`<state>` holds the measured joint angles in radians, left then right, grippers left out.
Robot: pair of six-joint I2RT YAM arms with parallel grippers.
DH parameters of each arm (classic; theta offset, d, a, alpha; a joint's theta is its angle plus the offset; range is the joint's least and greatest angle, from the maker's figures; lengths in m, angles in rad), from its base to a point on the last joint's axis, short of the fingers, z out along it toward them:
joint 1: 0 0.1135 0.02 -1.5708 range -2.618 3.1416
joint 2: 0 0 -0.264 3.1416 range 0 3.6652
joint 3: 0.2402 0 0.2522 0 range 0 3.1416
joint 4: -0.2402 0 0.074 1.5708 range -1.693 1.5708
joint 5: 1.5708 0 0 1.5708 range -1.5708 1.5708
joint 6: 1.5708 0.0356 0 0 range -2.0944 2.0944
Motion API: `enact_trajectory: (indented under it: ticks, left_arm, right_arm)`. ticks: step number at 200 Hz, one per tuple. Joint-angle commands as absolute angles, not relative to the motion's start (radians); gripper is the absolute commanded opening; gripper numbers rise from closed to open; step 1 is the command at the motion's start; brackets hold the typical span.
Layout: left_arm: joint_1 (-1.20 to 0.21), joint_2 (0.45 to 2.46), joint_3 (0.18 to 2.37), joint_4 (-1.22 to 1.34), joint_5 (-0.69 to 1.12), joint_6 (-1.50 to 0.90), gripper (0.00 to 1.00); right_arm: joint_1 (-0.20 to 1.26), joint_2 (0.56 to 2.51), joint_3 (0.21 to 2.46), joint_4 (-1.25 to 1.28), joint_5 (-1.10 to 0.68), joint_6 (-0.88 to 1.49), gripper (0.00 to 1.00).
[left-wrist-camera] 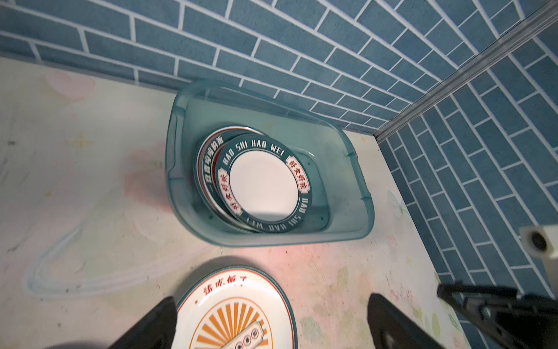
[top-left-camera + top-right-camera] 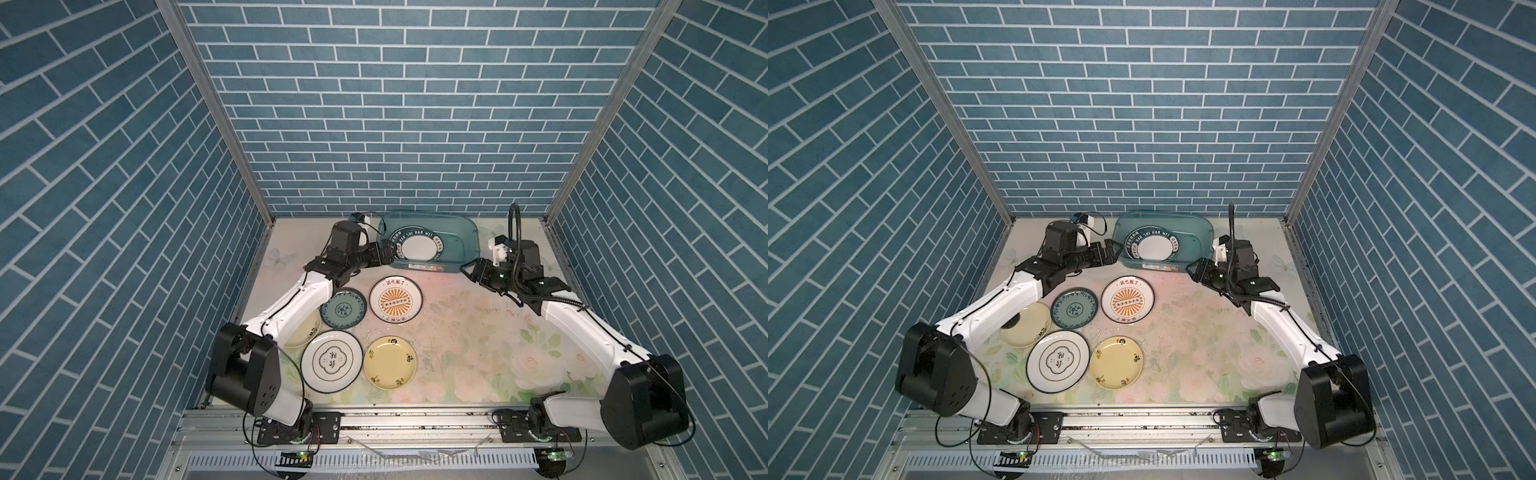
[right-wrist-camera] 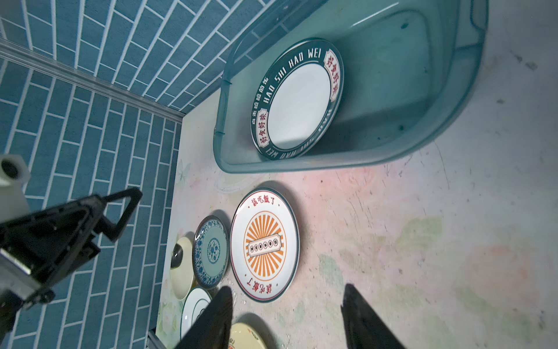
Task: Place the plates into the plastic bin on the countertop
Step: Pick up the plate from the center of the table.
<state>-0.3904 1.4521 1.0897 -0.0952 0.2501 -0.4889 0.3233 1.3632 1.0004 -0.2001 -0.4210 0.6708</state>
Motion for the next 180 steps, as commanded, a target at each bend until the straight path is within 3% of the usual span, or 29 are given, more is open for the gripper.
enact_trajectory:
  ticks: [1,83,150,180]
  left_arm:
    - [-0.393,1.350,0.989,-0.073,0.215,-0.502,1.00]
    - [-0.361,1.043,0.616,-0.039,0.199,-0.524,0.99]
    - [-0.295,1.120,0.449,0.250,0.427,-0.739,0.99]
    - [-0.294,1.185,0.410,0.356,0.466,-0.820,0.91]
  right_arm:
    - [0.349,1.428,1.070,-0.267,-0.411,0.595,0.56]
    - [0.498,1.491,1.010,-0.161,-0.437,0.690,0.54]
    - [0.563,1.584,0.979,-0.034,-0.419,0.768,0.52]
    - [0.570,1.592,0.938,0.013,-0.419,0.794,0.52]
